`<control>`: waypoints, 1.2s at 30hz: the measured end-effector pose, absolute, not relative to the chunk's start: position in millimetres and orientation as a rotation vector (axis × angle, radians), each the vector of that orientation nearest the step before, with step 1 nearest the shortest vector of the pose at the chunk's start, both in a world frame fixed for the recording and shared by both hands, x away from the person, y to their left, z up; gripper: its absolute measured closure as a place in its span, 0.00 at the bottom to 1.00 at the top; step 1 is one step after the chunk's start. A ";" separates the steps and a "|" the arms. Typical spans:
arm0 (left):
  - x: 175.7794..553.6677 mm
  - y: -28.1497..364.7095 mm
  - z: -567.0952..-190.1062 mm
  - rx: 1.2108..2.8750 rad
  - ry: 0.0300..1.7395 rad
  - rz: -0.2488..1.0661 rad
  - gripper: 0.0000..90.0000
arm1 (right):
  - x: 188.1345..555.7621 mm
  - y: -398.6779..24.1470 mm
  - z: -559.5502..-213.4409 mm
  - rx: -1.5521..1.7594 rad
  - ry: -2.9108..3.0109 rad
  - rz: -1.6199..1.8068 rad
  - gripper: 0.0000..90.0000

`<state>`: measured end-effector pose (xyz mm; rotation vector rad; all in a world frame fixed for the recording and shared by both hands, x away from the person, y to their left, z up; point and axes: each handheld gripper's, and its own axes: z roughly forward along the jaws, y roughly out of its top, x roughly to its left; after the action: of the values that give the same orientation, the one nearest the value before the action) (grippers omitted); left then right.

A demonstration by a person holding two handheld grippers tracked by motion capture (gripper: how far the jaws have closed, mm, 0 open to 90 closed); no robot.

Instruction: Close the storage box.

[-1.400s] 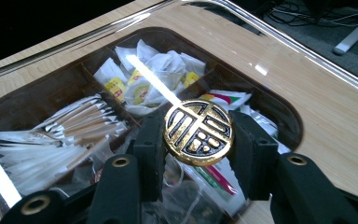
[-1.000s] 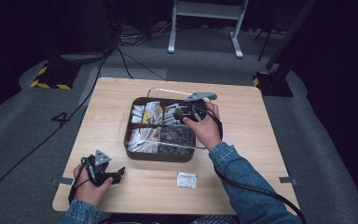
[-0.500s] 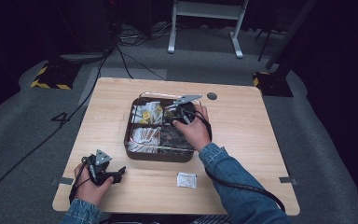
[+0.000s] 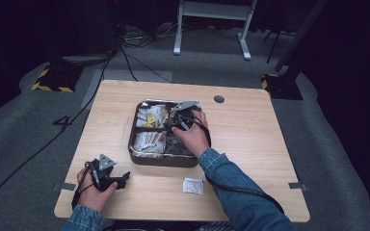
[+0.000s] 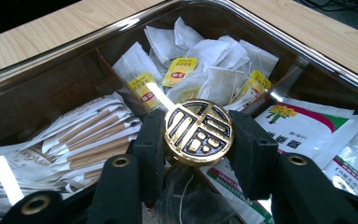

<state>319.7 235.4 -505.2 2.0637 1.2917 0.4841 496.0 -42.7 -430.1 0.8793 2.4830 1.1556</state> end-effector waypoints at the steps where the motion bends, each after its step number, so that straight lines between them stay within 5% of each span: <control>1: 319.7 235.3 -505.3 2.063 1.292 0.482 0.17 | 495.6 -42.1 -430.6 0.879 2.483 1.149 0.65; 32: 320.1 235.1 -505.2 2.066 1.289 0.482 0.17 | 494.3 -37.0 -441.4 0.860 2.482 1.149 0.65; 36: 320.2 235.1 -505.2 2.067 1.288 0.482 0.17 | 495.2 -40.0 -440.7 0.859 2.470 1.186 0.59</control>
<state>320.2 235.1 -505.2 2.0666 1.2883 0.4822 495.2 -40.0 -440.7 0.8585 2.4695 1.1864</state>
